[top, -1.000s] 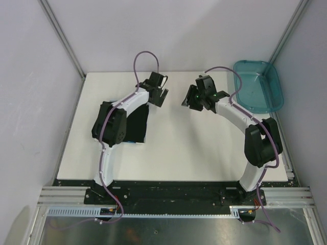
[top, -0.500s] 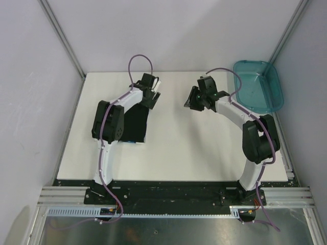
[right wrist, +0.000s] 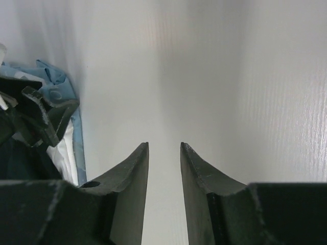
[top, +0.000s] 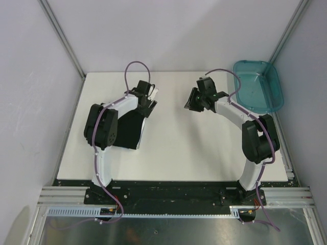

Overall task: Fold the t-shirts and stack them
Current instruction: Put the neatly folded tshirt into the corner of the board with the left arm

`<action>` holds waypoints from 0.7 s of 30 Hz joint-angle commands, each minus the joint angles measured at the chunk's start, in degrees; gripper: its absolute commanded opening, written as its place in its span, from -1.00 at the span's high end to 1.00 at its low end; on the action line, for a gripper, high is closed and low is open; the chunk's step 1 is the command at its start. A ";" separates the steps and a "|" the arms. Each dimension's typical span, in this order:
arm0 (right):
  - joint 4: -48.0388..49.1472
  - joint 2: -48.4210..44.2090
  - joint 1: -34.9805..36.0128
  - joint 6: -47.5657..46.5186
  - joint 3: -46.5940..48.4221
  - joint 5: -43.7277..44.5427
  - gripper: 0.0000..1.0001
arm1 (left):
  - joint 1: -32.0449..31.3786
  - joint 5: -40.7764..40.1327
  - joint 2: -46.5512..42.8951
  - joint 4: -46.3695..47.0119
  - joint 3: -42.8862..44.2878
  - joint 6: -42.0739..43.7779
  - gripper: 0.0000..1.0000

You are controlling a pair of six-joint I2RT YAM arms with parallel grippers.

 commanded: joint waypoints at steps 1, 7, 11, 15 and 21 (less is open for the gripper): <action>0.50 -1.42 0.83 -0.36 -1.51 0.42 0.30 | 1.93 0.18 -6.04 -3.84 -5.69 0.54 -0.56; 0.56 -2.72 1.45 -0.53 -3.56 0.74 0.31 | 4.84 -0.31 -9.67 -3.81 -12.73 -2.66 -0.56; 0.60 -3.38 1.93 -0.59 -4.67 0.75 0.31 | 6.31 -0.69 -12.43 -3.66 -17.05 -3.64 -0.56; 0.56 -3.87 2.68 -0.60 -5.19 0.94 0.31 | 7.88 -1.53 -14.50 -3.60 -20.28 -4.77 -0.56; 0.42 -3.65 3.31 -0.75 -5.38 0.93 0.31 | 10.08 -3.27 -15.28 -3.63 -21.85 -6.49 -0.56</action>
